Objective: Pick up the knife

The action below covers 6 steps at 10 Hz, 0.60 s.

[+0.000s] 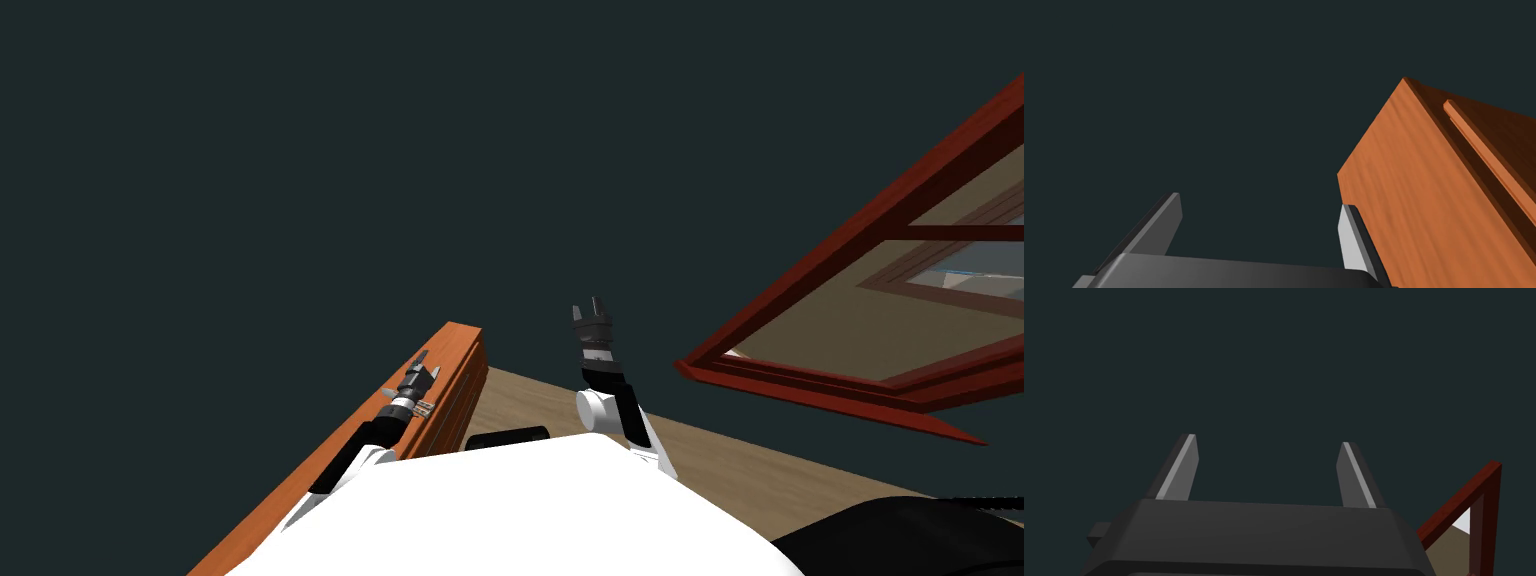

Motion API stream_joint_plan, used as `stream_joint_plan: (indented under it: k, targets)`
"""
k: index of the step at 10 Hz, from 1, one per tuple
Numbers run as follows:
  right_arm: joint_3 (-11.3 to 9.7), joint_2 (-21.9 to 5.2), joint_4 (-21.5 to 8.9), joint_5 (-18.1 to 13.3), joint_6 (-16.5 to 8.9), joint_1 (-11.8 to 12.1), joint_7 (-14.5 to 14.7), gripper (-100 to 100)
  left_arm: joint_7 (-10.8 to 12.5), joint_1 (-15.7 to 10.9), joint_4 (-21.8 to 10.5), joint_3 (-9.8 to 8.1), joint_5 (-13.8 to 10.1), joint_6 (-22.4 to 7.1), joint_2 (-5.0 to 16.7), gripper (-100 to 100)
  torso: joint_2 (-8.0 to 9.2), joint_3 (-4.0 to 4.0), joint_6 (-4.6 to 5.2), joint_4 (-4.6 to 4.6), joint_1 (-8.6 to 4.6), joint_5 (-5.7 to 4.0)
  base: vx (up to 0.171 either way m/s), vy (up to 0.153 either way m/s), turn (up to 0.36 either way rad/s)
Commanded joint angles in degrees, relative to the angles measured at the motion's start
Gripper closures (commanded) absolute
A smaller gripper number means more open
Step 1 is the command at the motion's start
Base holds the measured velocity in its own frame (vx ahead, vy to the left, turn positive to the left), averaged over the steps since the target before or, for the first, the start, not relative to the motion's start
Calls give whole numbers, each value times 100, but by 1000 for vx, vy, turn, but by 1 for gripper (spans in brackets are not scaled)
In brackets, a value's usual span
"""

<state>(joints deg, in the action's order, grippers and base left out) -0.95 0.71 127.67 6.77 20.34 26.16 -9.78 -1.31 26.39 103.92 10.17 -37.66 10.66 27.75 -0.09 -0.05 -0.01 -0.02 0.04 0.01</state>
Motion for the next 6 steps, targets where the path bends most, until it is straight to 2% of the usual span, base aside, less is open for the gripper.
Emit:
stream_joint_plan:
  k: [1,2,3,4,5,6]
  targets:
    - [0,0,0,0,0,0,0,0,-61,0,-106,47,-176,-125,77,-100,0,0,0,0,0,0,20,5,-82]
    - [0,0,0,0,0,0,0,0,-156,-15,-345,163,-406,-300,251,-100,0,0,-1,0,0,0,22,8,-127]
    - [0,0,0,0,0,0,0,0,-156,-15,-370,163,-448,-300,251,-100,-1,0,0,0,2,1,18,9,-68]
    - [0,0,0,0,0,0,0,0,-255,-27,-640,282,-685,-481,424,-100,0,0,-2,0,2,0,23,6,-127]
    - [0,0,0,0,0,0,0,0,-255,-27,-640,282,-719,-481,424,-100,0,0,-1,0,2,0,20,11,-53]
    - [0,0,0,0,0,1,0,0,-357,-39,-883,403,-963,-667,595,-100,0,0,-2,0,2,0,25,13,-123]
